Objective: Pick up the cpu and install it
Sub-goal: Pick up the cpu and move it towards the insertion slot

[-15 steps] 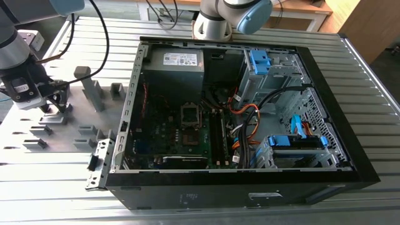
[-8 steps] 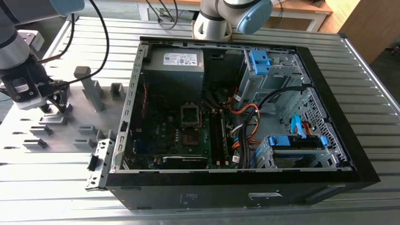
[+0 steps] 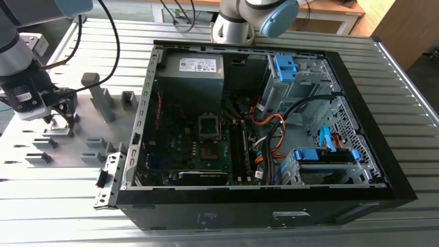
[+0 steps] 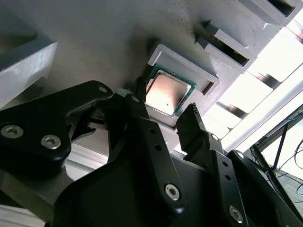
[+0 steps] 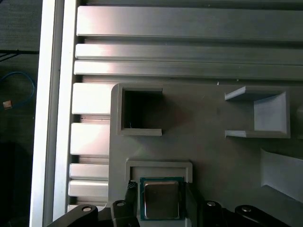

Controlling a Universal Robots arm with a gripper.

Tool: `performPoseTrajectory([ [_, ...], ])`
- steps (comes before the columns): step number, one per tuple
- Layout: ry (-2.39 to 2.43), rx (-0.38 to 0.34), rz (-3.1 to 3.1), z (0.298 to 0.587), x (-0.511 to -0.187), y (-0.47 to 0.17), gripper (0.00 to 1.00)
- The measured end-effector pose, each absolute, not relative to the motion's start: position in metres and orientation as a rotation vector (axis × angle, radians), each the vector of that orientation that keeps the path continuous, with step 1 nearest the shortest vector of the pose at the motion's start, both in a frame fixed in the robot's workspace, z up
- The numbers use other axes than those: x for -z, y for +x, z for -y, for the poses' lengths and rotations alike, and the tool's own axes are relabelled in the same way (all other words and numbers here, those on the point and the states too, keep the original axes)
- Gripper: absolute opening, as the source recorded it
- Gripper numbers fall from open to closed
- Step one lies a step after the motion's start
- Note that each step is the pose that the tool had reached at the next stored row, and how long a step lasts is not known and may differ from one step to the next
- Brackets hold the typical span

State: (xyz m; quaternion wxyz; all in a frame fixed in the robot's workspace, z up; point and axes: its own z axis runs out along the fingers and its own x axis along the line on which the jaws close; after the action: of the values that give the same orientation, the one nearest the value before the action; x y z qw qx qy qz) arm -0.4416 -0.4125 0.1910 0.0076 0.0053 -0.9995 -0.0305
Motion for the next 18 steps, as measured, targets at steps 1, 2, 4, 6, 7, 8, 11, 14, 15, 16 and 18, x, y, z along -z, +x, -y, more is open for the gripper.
performPoseTrajectory([
  [1,0.016,0.095,3.125,0.4125,-0.191,-0.4416,0.53],
  [2,0.016,0.095,3.125,0.4125,-0.191,-0.4416,0.53],
  [4,0.018,0.095,3.125,0.4125,-0.191,-0.4416,0.53],
  [6,0.028,0.095,3.125,0.4125,-0.1909,-0.4416,0.53],
  [7,0.035,0.094,3.125,0.4125,-0.1907,-0.4415,0.53],
  [8,0.043,0.092,3.125,0.4125,-0.1905,-0.4415,0.53],
  [11,0.06,0.087,3.124,0.4125,-0.19,-0.4416,0.53],
  [14,0.061,0.084,3.124,0.4124,-0.1899,-0.4416,0.53],
  [15,0.061,0.078,3.124,0.4124,-0.1898,-0.4416,0.53],
  [16,0.061,0.07,3.124,0.4124,-0.1898,-0.4416,0.53],
  [18,0.061,0.061,3.124,0.4125,-0.1899,-0.4415,0.53],
])
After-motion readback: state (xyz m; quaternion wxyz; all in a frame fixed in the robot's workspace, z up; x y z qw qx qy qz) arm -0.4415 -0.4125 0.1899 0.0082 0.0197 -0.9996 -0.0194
